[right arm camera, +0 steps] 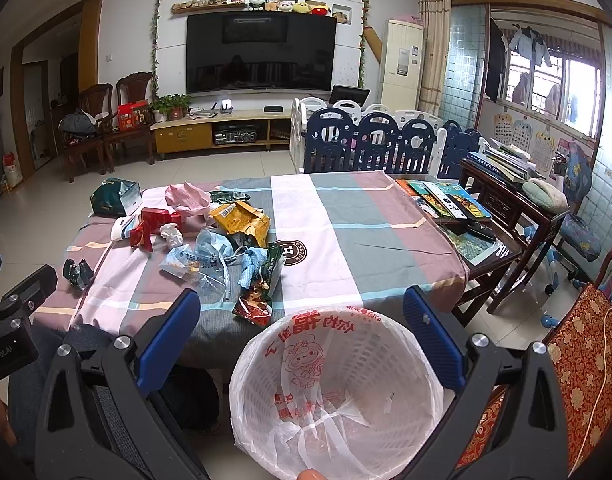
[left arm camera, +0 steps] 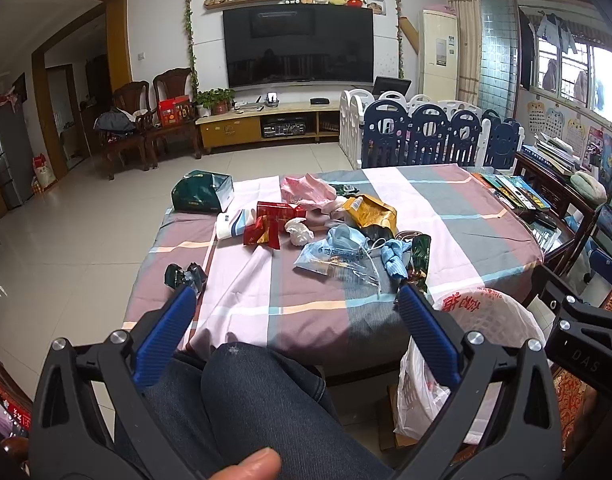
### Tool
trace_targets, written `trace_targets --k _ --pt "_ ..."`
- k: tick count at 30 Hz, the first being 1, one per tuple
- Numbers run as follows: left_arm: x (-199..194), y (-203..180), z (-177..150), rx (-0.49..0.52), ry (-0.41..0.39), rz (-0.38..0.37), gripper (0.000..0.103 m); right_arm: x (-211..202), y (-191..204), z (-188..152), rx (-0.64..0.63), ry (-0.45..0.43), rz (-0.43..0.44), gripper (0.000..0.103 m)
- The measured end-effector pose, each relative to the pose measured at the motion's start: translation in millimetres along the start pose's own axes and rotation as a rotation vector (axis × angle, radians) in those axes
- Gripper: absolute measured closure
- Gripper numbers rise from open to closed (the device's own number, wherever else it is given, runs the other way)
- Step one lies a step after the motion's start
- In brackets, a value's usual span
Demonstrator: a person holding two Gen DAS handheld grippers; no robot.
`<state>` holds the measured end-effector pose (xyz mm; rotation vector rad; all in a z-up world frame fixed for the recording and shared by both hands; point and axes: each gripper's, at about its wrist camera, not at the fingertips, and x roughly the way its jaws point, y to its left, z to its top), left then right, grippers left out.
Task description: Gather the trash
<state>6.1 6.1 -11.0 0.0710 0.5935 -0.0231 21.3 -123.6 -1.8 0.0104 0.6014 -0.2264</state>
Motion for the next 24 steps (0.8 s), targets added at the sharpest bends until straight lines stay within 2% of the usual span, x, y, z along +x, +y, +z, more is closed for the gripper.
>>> trace_targets --k 24 --pt "9.1 3.8 0.9 -0.027 0.03 0.002 0.002 3.3 5.8 -0.2 -0.003 0.009 -0.001 0.003"
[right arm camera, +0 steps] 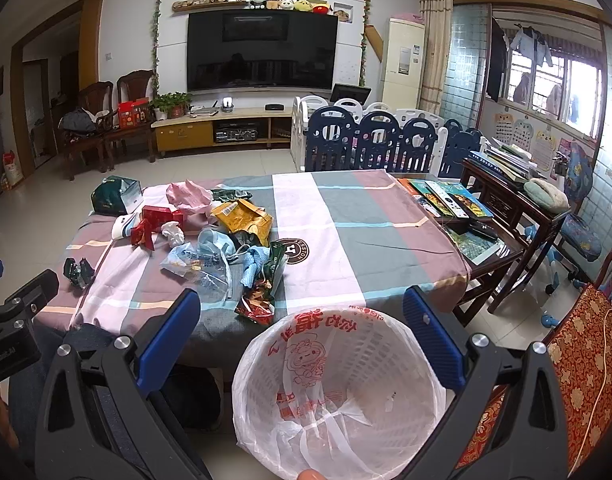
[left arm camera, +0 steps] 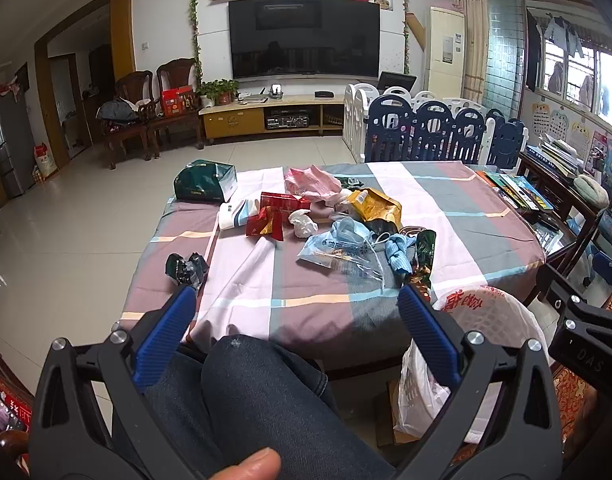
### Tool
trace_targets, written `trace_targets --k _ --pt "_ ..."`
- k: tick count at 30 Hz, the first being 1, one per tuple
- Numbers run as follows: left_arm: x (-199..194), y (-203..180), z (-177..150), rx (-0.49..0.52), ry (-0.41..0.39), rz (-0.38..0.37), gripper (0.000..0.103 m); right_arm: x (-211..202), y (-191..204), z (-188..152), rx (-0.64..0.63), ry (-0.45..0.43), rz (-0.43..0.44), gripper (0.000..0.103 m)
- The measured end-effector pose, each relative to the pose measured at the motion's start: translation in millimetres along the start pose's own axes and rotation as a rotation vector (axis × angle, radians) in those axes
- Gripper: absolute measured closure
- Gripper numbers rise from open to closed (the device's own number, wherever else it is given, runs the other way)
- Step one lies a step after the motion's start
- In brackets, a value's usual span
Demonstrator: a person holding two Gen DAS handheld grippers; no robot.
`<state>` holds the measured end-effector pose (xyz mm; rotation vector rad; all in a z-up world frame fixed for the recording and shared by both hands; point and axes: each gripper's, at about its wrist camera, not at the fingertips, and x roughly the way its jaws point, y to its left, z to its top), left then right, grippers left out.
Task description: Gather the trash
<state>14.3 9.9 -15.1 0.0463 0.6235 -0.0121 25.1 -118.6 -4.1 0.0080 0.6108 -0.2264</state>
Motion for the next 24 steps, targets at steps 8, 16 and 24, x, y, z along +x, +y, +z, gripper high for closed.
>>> trace_targets --k 8,16,24 --pt "1.0 3.9 -1.6 -0.003 0.005 -0.001 0.002 -0.3 0.8 -0.3 0.001 0.001 0.0 0.003" --pt "3.4 4.8 -1.7 -0.005 0.011 0.0 0.002 0.4 1.9 0.0 0.0 0.003 0.0 0.003" --pt "3.4 4.6 -2.4 -0.007 0.015 -0.001 0.002 0.4 1.7 0.1 0.0 0.004 0.0 0.003"
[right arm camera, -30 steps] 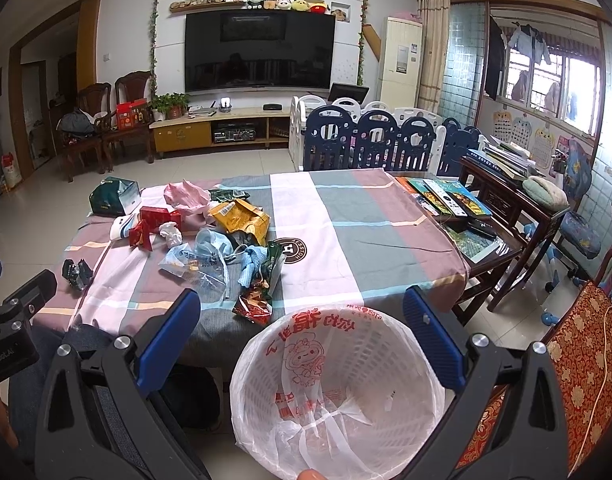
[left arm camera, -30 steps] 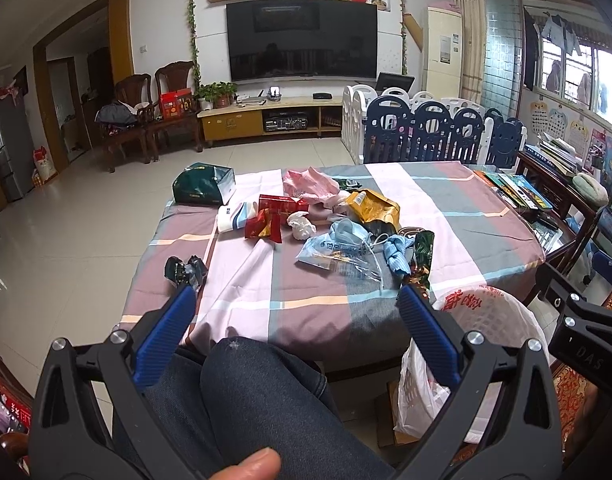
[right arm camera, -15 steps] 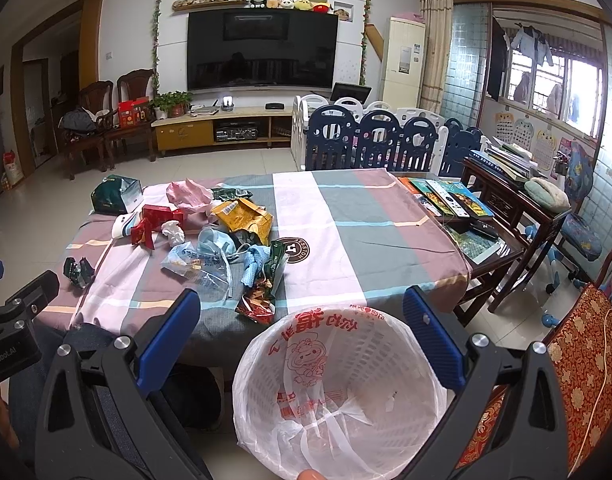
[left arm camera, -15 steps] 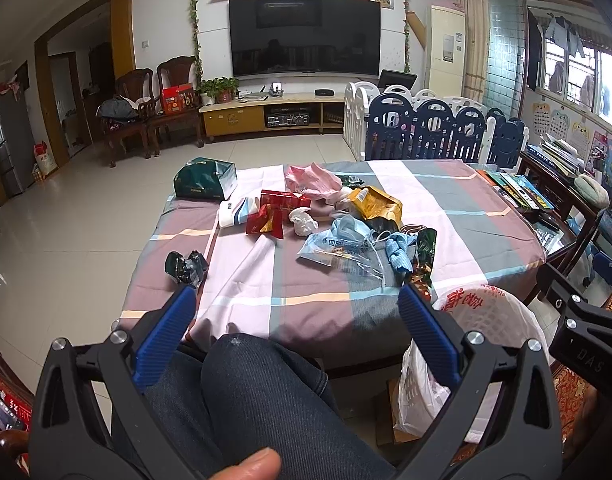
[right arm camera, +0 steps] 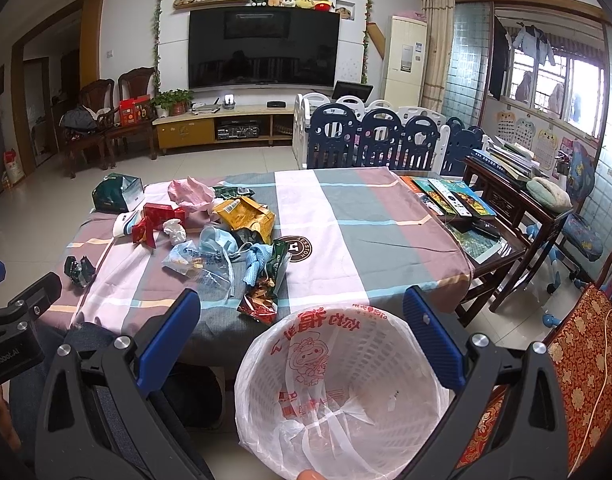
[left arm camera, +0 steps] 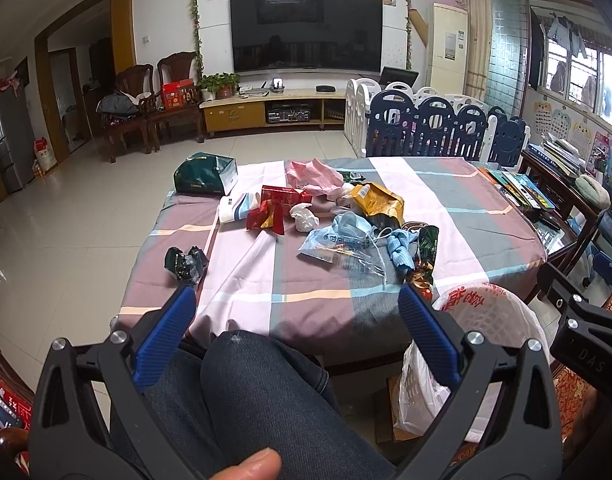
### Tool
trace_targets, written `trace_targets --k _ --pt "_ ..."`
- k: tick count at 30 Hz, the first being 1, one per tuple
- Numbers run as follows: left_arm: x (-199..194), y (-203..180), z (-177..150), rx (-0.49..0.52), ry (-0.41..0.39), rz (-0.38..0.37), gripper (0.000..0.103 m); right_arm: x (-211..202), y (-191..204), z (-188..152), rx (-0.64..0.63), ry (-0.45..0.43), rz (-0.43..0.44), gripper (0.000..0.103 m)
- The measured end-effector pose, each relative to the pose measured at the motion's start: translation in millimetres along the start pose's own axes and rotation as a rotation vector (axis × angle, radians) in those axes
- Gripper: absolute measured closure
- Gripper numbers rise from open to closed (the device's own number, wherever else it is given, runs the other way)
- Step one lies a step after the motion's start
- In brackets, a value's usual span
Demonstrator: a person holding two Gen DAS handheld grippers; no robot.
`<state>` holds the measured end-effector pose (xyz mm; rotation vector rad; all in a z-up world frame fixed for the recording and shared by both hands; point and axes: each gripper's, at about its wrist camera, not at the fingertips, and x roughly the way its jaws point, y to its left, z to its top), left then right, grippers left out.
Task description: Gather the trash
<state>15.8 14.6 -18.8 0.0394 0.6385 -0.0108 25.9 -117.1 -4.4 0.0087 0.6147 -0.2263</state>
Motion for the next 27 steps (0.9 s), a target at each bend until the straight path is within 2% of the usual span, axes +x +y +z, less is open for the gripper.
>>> trace_targets --k 22,27 --pt "6.4 6.0 -3.8 -0.012 0.021 0.002 0.002 1.5 9.0 -3.3 -0.006 0.011 0.001 0.003" --pt "9.9 9.8 -6.5 -0.023 0.039 0.003 0.002 2.1 11.3 -6.0 -0.007 0.016 0.031 0.003"
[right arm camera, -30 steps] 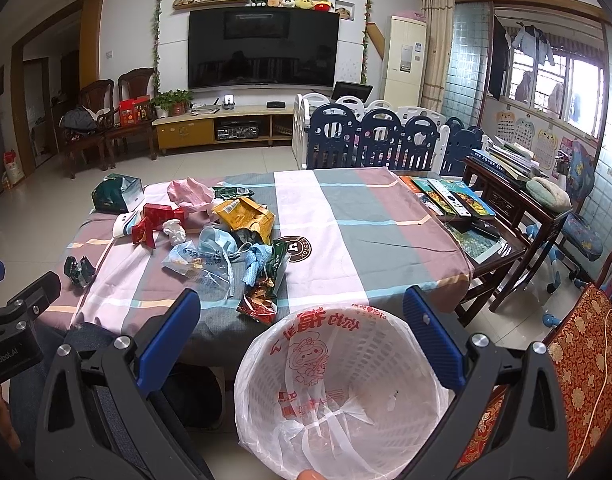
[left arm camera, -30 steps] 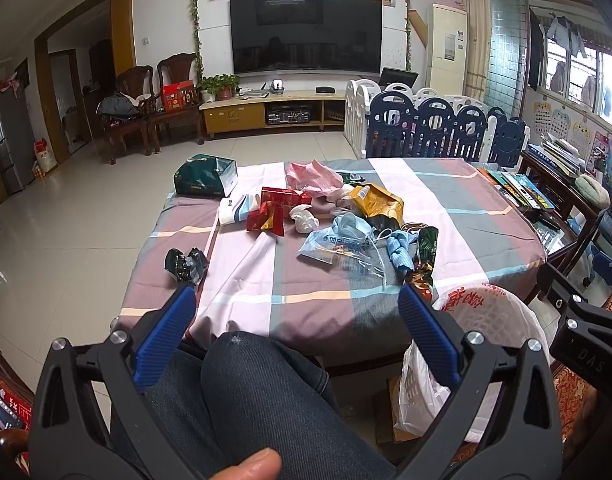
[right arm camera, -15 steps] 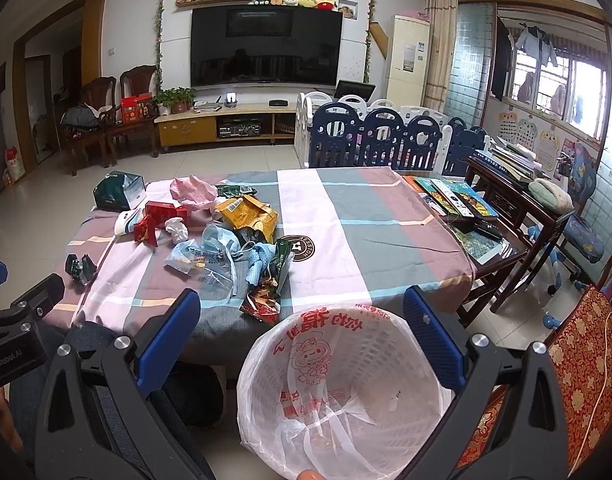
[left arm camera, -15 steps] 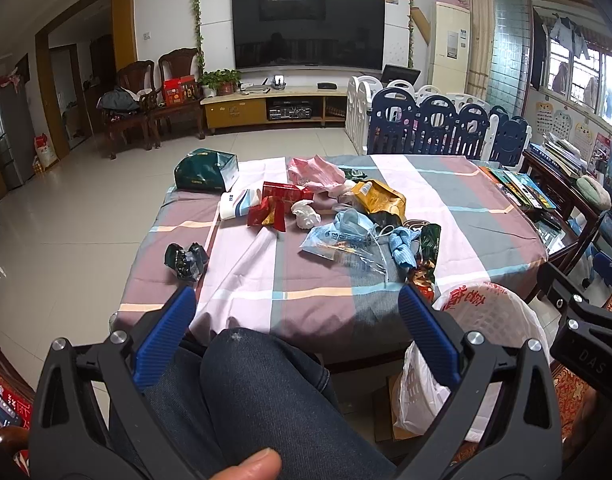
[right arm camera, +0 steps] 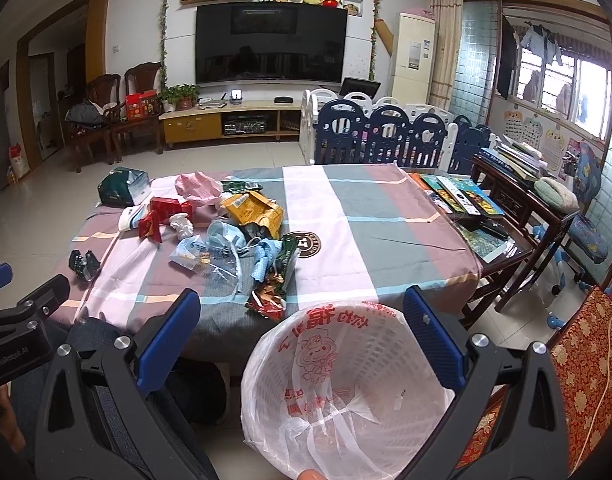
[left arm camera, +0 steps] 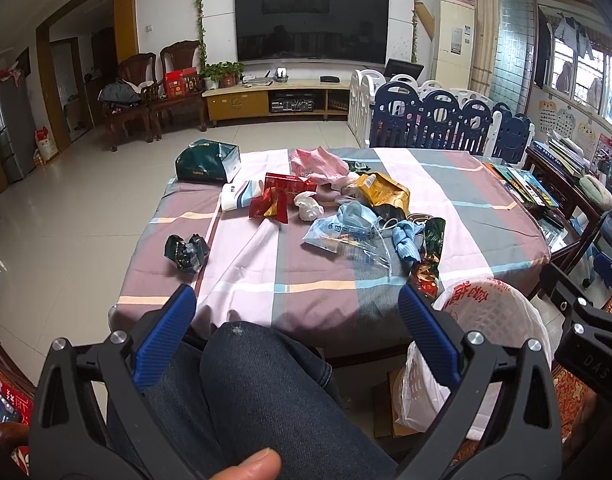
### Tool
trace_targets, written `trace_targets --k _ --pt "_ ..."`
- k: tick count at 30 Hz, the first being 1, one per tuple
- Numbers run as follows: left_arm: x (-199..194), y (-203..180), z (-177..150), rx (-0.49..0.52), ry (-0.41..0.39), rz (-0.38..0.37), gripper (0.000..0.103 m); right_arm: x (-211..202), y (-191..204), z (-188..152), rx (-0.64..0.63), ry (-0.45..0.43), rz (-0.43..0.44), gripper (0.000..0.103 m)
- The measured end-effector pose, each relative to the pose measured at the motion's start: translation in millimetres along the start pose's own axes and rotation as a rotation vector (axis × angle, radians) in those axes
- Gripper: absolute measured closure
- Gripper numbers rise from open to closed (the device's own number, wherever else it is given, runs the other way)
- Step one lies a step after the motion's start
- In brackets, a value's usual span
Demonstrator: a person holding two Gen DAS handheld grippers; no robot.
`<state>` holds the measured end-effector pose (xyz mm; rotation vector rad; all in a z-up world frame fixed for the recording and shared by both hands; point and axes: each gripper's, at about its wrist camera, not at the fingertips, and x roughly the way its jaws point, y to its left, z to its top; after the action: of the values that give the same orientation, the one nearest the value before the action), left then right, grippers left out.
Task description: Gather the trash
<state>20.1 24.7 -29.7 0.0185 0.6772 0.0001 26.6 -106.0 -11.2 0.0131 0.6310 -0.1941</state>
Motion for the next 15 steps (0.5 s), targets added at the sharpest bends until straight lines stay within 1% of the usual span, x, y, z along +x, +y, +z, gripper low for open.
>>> trace_targets --k 6,11,15 --pt "3.5 3.2 0.6 -0.009 0.01 0.001 0.002 3.1 -1.0 0.3 0.005 0.002 -0.012 0.003" --pt "6.2 7.3 0.6 -0.026 0.008 -0.007 0.002 1.5 -3.3 1.5 0.021 -0.018 0.008 0.003" --pt "8.2 9.5 0.6 -0.02 -0.011 -0.012 0.002 4.6 -1.0 2.4 0.02 -0.016 0.01 0.003"
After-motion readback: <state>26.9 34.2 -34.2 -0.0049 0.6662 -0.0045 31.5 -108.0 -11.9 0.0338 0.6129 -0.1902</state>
